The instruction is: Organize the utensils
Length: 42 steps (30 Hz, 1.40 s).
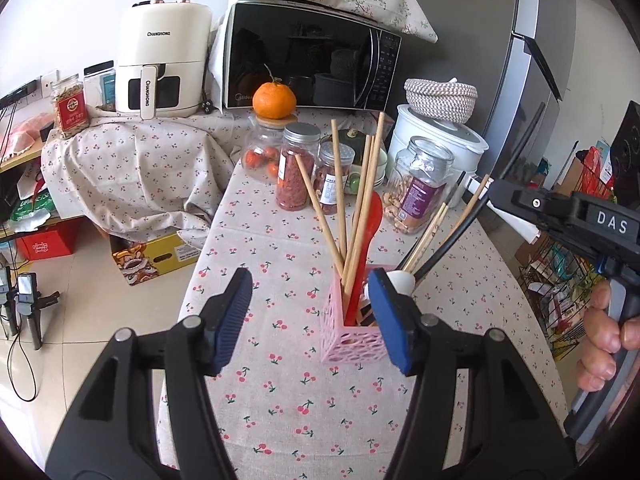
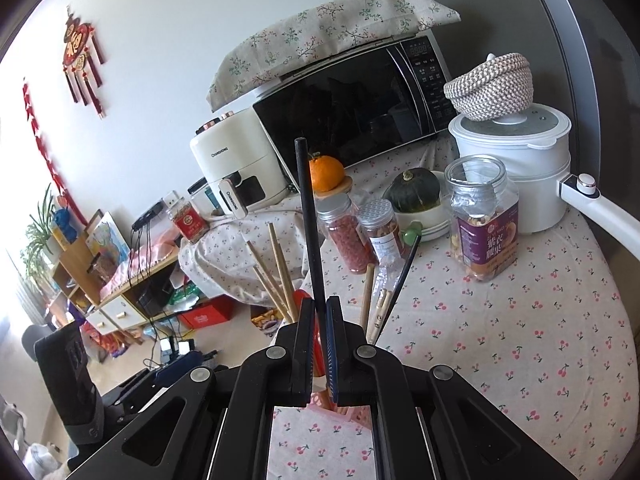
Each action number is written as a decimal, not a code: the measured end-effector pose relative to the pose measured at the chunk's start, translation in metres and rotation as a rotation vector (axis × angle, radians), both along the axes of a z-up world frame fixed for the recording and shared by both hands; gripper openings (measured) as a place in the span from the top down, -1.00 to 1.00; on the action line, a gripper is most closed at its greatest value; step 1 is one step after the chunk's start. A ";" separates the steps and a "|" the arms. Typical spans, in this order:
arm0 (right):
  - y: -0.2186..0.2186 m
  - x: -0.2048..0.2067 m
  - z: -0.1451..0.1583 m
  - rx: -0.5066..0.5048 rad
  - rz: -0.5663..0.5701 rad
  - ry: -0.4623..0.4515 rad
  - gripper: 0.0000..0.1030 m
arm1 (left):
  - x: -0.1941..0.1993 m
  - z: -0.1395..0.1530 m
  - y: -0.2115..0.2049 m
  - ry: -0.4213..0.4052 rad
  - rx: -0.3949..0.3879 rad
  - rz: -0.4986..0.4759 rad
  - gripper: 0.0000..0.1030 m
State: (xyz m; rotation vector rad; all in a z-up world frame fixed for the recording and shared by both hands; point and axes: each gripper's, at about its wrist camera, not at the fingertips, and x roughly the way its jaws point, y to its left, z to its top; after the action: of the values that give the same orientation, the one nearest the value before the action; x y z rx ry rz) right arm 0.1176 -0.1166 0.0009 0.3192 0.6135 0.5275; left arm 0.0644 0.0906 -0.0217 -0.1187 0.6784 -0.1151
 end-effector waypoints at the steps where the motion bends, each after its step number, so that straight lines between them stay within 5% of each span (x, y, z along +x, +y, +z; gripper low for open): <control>1: 0.002 0.002 -0.004 0.000 0.012 0.010 0.82 | 0.000 -0.001 -0.001 0.008 0.006 -0.007 -0.21; 15: -0.051 -0.038 0.022 0.010 -0.054 -0.038 0.11 | -0.014 0.000 -0.034 0.068 0.042 -0.087 -0.60; 20: -0.075 -0.055 0.023 -0.074 -0.123 -0.033 -0.11 | -0.019 -0.003 -0.049 0.113 0.048 -0.095 -0.67; 25: -0.092 -0.069 0.010 -0.162 -0.185 0.031 -0.59 | -0.029 -0.005 -0.060 0.135 0.057 -0.064 -0.70; 33: -0.095 -0.085 -0.023 -0.362 -0.249 0.112 -0.72 | -0.042 -0.008 -0.080 0.156 0.123 -0.035 -0.93; 42: -0.075 -0.100 -0.024 -0.429 -0.237 0.086 -0.78 | -0.053 0.001 -0.082 0.103 0.159 0.032 -0.97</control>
State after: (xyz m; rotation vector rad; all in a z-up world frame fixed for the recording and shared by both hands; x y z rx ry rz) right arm 0.0174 -0.1920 -0.0235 0.0063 0.7435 0.1471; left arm 0.0119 0.0088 -0.0206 0.0171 0.7856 -0.0244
